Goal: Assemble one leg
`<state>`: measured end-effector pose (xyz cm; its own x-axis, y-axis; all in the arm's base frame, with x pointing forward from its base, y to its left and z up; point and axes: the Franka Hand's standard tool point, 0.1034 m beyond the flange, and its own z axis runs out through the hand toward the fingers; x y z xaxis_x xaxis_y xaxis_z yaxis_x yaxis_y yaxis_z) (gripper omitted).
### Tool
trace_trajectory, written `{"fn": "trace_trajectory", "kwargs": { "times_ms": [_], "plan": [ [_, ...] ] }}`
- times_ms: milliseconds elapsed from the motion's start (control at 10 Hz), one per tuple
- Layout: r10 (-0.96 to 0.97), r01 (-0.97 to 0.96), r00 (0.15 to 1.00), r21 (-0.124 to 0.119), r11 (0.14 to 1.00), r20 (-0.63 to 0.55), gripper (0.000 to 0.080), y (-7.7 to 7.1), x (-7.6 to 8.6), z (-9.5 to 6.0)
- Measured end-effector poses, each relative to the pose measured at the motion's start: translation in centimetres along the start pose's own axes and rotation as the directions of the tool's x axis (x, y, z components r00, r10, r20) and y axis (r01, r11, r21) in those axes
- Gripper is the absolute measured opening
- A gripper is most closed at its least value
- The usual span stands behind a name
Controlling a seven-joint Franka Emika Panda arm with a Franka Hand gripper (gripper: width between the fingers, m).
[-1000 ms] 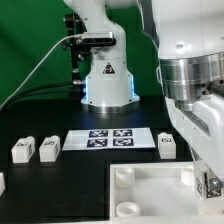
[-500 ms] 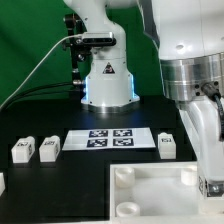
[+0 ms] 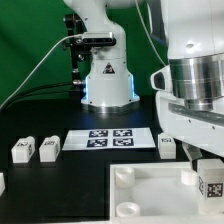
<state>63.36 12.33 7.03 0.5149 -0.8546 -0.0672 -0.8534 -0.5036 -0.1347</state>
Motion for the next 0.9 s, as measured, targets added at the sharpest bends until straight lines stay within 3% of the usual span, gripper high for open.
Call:
{"fn": "trace_trajectory", "kwargs": {
  "times_ms": [300,600,800,900],
  "plan": [
    [-0.315,0.315,0.949,-0.002,0.949,-0.002,0.0649,0.12,0.29,0.0],
    [-0.724,0.723,0.69,-0.047,0.689,-0.009,0.0649,0.23,0.39,0.05],
    [-0.867,0.866,0.498,-0.054,0.498,-0.01,0.0649,0.37,0.72,0.21],
    [-0.842,0.841,0.539,-0.05,0.539,-0.012,0.0649,0.35,0.66,0.23]
  ]
}}
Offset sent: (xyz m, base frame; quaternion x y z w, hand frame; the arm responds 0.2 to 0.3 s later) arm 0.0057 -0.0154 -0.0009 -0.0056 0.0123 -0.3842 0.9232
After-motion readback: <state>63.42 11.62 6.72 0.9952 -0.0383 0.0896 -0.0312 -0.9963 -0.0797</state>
